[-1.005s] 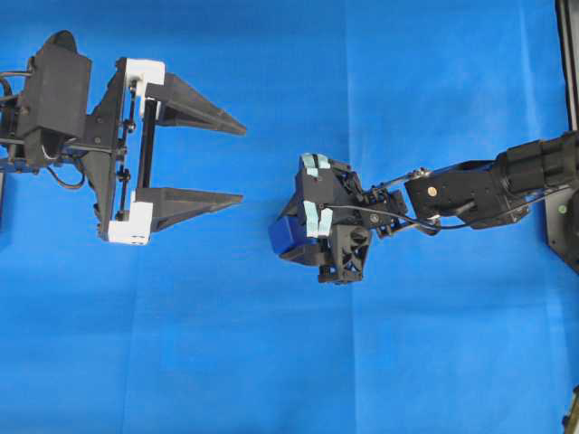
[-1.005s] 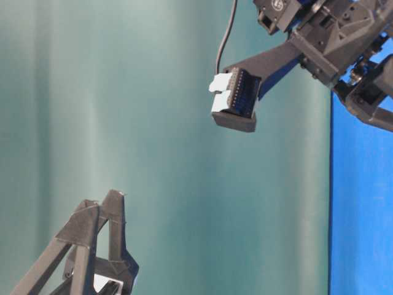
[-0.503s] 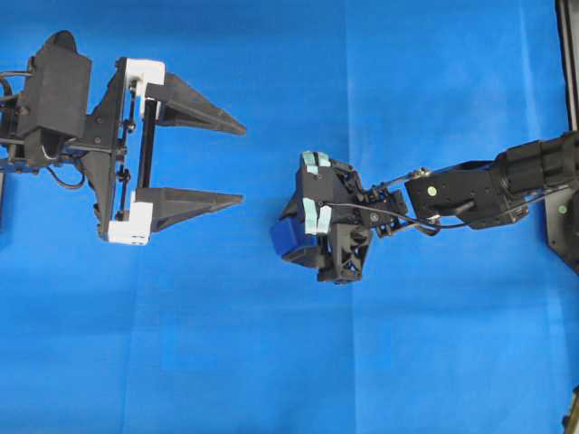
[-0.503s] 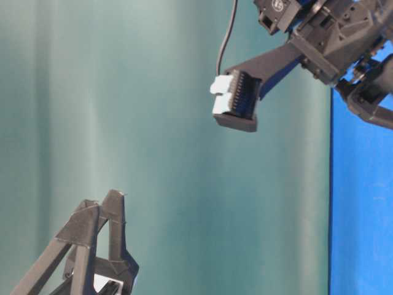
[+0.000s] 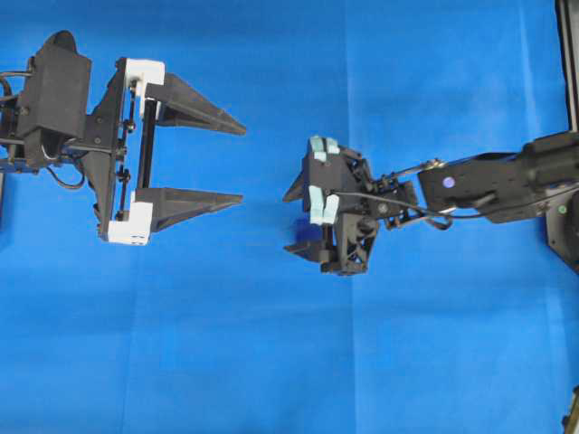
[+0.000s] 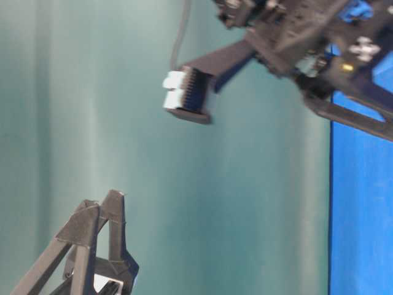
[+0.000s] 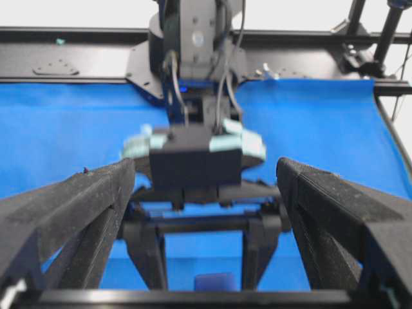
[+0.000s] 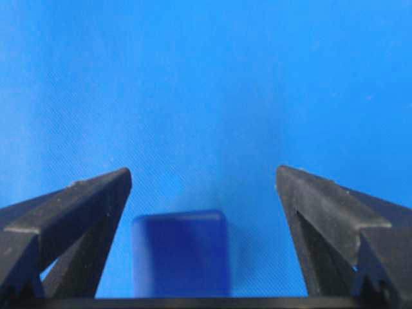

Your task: Handover the blue block to the right arm after grasping it with the left arm, then place it in the designated position.

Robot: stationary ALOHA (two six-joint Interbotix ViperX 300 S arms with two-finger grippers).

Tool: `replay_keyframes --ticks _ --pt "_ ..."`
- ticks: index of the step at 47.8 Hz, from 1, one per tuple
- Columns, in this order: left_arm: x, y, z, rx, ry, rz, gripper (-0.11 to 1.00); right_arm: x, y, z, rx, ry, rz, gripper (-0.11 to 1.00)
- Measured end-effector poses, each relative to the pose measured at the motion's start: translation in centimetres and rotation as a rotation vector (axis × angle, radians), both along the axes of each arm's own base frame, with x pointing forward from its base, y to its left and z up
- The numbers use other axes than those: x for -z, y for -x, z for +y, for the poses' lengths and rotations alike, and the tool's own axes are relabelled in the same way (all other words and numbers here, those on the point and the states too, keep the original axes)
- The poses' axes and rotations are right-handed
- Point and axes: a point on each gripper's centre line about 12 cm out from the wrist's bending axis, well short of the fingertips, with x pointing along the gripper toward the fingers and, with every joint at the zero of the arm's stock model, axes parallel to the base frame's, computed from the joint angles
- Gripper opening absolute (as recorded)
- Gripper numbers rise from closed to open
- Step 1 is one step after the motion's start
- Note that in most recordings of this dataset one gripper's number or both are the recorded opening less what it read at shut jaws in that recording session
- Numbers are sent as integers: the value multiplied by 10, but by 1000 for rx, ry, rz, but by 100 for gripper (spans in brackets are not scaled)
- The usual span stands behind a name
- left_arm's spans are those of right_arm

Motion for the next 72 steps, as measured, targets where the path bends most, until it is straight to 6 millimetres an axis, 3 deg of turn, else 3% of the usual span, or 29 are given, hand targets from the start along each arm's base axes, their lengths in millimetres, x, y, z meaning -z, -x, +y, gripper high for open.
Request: replay_keyframes --ticks 17,36,53,72 --pt "0 0 0 0 2 0 93 -90 32 -4 40 65 -84 91" --pt "0 0 0 -1 11 0 93 -159 74 -12 85 104 -192 91" --pt "0 0 -1 0 11 0 93 -179 96 -14 92 107 -255 91" --pt "0 0 -1 2 11 0 93 -179 96 -13 87 117 -258 91"
